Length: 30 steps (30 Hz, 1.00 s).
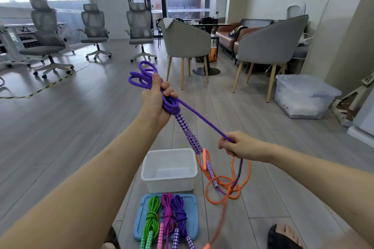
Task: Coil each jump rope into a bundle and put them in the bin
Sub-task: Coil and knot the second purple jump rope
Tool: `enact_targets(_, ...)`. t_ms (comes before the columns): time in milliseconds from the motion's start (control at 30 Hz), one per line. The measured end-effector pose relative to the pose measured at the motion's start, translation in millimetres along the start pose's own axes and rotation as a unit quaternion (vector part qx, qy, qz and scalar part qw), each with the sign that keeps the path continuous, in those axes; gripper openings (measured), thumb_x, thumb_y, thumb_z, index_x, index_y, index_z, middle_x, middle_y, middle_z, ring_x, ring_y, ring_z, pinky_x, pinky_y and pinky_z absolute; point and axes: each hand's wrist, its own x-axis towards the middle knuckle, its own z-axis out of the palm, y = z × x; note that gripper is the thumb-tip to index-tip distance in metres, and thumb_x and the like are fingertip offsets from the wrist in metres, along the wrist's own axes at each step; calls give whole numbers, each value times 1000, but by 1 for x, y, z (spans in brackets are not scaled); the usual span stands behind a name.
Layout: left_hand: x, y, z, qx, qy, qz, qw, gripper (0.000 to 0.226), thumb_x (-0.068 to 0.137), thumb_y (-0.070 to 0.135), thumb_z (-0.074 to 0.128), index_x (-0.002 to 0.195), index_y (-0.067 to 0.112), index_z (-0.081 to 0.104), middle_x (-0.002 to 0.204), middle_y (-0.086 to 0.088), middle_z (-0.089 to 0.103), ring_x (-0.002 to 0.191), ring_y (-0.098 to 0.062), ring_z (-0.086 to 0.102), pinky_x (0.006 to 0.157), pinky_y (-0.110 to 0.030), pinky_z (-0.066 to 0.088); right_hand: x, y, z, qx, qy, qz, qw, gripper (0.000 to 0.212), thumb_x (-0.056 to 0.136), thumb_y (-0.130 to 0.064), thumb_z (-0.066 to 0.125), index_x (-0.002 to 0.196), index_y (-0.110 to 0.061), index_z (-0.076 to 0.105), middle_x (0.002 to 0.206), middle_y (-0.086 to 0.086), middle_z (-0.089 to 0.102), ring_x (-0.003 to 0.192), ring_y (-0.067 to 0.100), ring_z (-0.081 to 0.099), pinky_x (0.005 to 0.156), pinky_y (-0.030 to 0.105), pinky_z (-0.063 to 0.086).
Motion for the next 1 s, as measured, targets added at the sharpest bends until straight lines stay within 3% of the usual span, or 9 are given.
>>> enact_targets(233,-11,-12,-11,77,-8,-22,997,26,103,35,57,86,14,55,66,4,48,50,-7,41,53,-21,46,0,-8,-7,97,63,-20,993,22,101,-40,62,100,-18,60,68,-4,47,60,10,40,56,25,39)
enact_targets(433,-16,-9,-11,105,-23,-25,994,15,99,24,65,98,12,56,70,2,48,53,-7,38,52,-20,43,-2,-26,-1,192,13,-50,980,57,88,-70,53,109,-17,53,70,-1,38,57,11,30,53,26,31)
enact_targets(600,-17,-3,-9,101,-22,-29,994,19,101,28,63,106,12,55,71,1,51,53,-6,39,48,-18,43,-1,-33,-4,215,17,-66,974,46,88,-61,61,102,-19,56,67,-1,40,54,12,32,52,26,30)
enact_targets(700,-15,5,-12,97,-16,-36,995,20,101,32,61,101,13,56,71,1,53,47,-5,43,44,-17,44,-5,-36,-17,221,-10,-56,974,26,90,-44,71,93,-20,61,67,-3,42,55,11,33,53,27,28)
enact_targets(800,-16,14,-18,115,-29,-42,992,21,102,33,59,95,14,56,70,2,53,45,-4,41,41,-15,41,-9,-35,-32,255,-39,-56,965,15,96,-31,68,93,-17,65,67,-2,45,57,12,34,55,28,29)
enact_targets(933,-21,10,-21,239,-100,-77,963,23,103,34,56,93,13,56,73,0,54,48,-6,45,46,-18,46,-13,-36,-36,161,-5,-64,985,13,99,-24,65,101,-12,69,68,-6,53,60,9,42,57,24,38)
enact_targets(1000,-28,1,-20,320,-134,-104,932,25,104,32,55,99,8,57,80,-8,62,60,-14,63,59,-28,58,-12,-39,-32,102,20,-73,992,13,99,-28,66,102,-17,71,72,-10,58,62,7,47,59,23,43)
